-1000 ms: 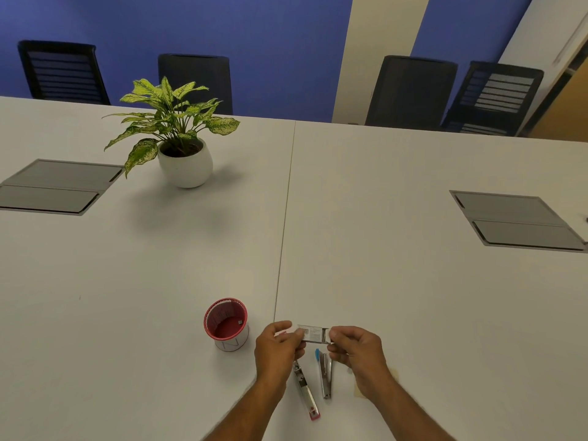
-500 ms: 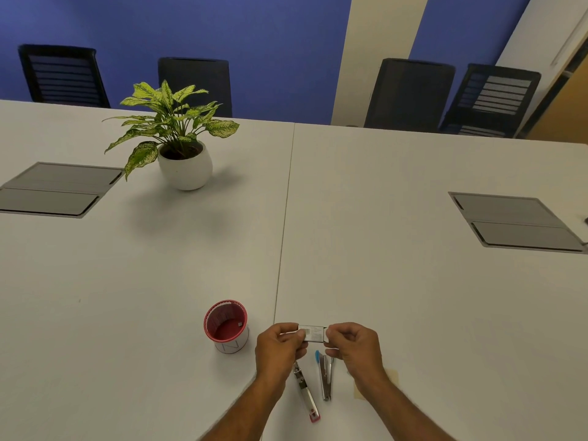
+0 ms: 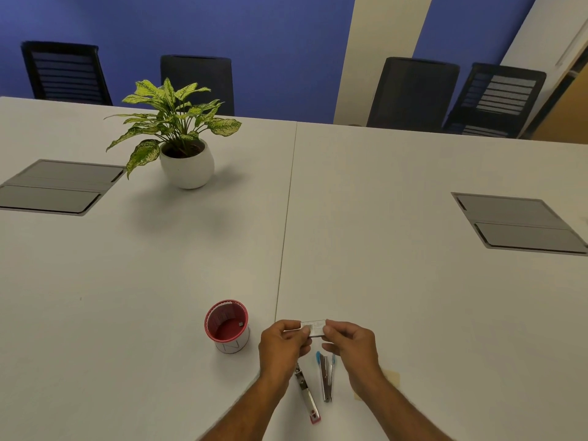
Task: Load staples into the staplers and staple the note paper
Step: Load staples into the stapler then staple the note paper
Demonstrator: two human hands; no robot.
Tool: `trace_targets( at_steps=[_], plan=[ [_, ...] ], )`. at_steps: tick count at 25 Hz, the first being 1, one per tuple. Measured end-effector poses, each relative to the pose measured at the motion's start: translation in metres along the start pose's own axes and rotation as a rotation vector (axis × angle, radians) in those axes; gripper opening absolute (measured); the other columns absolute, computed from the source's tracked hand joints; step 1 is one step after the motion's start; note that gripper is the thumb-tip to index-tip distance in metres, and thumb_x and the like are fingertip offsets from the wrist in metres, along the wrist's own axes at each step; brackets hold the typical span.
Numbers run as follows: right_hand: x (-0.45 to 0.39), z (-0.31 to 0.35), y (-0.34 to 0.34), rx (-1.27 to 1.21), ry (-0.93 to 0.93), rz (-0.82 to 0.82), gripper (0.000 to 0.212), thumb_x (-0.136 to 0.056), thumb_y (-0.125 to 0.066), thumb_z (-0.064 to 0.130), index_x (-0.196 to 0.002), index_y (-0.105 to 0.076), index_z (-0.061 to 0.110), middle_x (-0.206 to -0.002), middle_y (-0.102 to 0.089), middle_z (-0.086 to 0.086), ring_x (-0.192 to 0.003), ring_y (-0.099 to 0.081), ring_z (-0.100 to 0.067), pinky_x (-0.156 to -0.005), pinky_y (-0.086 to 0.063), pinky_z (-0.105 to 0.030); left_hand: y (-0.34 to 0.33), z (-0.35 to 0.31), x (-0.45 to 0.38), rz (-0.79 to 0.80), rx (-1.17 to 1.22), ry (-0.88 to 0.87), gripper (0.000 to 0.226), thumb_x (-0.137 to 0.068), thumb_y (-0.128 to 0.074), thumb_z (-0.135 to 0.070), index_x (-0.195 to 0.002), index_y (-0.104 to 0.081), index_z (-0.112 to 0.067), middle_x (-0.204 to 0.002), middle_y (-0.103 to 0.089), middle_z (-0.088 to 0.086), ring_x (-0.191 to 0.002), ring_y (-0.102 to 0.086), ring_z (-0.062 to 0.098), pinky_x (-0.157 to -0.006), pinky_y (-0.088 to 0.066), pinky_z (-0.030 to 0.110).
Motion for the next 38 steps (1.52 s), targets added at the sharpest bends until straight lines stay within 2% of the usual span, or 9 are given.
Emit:
trace_targets(
  at_steps=[4, 7, 13, 16, 18, 21, 29, 34, 38],
  plan=[
    [-0.001, -0.008, -0.005, 0.081, -0.001, -0.057, 0.028, -0.083, -0.074, 0.000, -0.107, -0.076, 0.016, -0.100, -0.076, 0.002, -0.083, -0.076, -0.017, -0.078, -0.062, -0.031, -0.001, 0.000, -0.002, 0.002, -0.026, -0.017, 0.022, -0.088, -0.073, -0.012, -0.109, -0.071, -0.005, -0.094, -0.079, 0.008, -0.081, -0.077, 0.020, -0.081, -0.064, 0.036],
    [-0.006, -0.014, -0.007, 0.076, -0.045, -0.127, 0.029, -0.083, -0.074, 0.002, -0.110, -0.075, 0.014, -0.097, -0.075, 0.004, -0.080, -0.077, -0.017, -0.084, -0.062, -0.036, -0.008, -0.004, -0.003, 0.026, -0.103, -0.044, 0.025, -0.095, -0.064, -0.017, -0.118, -0.072, -0.010, -0.107, -0.076, 0.005, -0.096, -0.073, 0.021, -0.089, -0.061, 0.037],
    [-0.013, -0.013, -0.013, 0.237, -0.034, -0.197, 0.027, -0.083, -0.072, 0.002, -0.108, -0.076, 0.012, -0.084, -0.072, 0.013, -0.077, -0.073, -0.016, -0.080, -0.063, -0.038, -0.015, -0.009, -0.012, 0.059, -0.300, 0.006, 0.032, -0.100, -0.050, -0.015, -0.127, -0.066, -0.013, -0.120, -0.069, 0.010, -0.111, -0.062, 0.028, -0.096, -0.051, 0.037],
    [-0.020, -0.011, -0.013, 0.451, -0.018, -0.155, 0.028, -0.087, -0.067, 0.004, -0.112, -0.075, 0.012, -0.102, -0.077, -0.001, -0.092, -0.071, -0.019, -0.090, -0.059, -0.039, -0.012, -0.010, -0.019, 0.056, -0.396, 0.016, 0.043, -0.100, -0.046, -0.012, -0.142, -0.049, -0.011, -0.135, -0.059, 0.005, -0.122, -0.055, 0.021, -0.100, -0.045, 0.030],
    [-0.025, -0.013, -0.011, 0.513, -0.040, -0.109, 0.036, -0.087, -0.064, 0.001, -0.122, -0.068, 0.011, -0.115, -0.073, -0.005, -0.101, -0.068, -0.019, -0.093, -0.057, -0.031, -0.011, -0.011, -0.023, 0.075, -0.479, 0.002, 0.047, -0.100, -0.042, -0.010, -0.147, -0.041, -0.013, -0.142, -0.056, 0.007, -0.126, -0.055, 0.023, -0.104, -0.046, 0.031],
    [-0.031, -0.021, -0.013, 0.531, -0.084, 0.010, 0.056, -0.084, -0.061, -0.006, -0.136, -0.054, 0.015, -0.128, -0.066, -0.006, -0.103, -0.062, -0.015, -0.077, -0.055, -0.016, -0.014, -0.012, -0.028, 0.114, -0.633, -0.009, 0.054, -0.097, -0.043, -0.008, -0.150, -0.034, -0.017, -0.142, -0.058, 0.006, -0.124, -0.057, 0.026, -0.106, -0.047, 0.039],
    [-0.032, -0.035, -0.017, 0.685, -0.165, 0.133, 0.081, -0.071, -0.069, 0.007, -0.144, -0.041, 0.029, -0.140, -0.057, 0.004, -0.118, -0.059, -0.016, -0.099, -0.053, -0.041, -0.024, 0.005, -0.039, 0.207, -1.008, 0.016, 0.065, -0.093, -0.045, -0.019, -0.153, -0.020, -0.026, -0.147, -0.048, 0.004, -0.134, -0.042, 0.025, -0.110, -0.036, 0.039],
    [-0.029, -0.031, -0.019, 0.848, -0.158, 0.164, 0.077, -0.075, -0.071, 0.018, -0.144, -0.039, 0.032, -0.139, -0.056, 0.008, -0.127, -0.051, -0.017, -0.105, -0.046, -0.041, -0.025, 0.014, -0.044, 0.213, -0.975, 0.039, 0.063, -0.093, -0.045, -0.020, -0.151, -0.022, -0.029, -0.145, -0.046, 0.006, -0.133, -0.041, 0.026, -0.109, -0.034, 0.038],
    [-0.014, -0.026, -0.020, 1.040, 0.076, 0.089, 0.054, -0.080, -0.067, 0.037, -0.132, -0.053, 0.029, -0.126, -0.059, 0.009, -0.123, -0.050, -0.017, -0.100, -0.042, -0.032, -0.017, 0.017, -0.044, 0.189, -0.845, -0.004, 0.059, -0.093, -0.049, -0.013, -0.149, -0.033, -0.025, -0.145, -0.050, 0.002, -0.130, -0.048, 0.025, -0.108, -0.044, 0.038]
  ],
)
Point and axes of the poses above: each hand's wrist, its own x-axis away from the middle knuckle, its own y-axis out of the back of the hand, z = x × y, the point moved 3 cm from there along -x, towards the middle knuckle
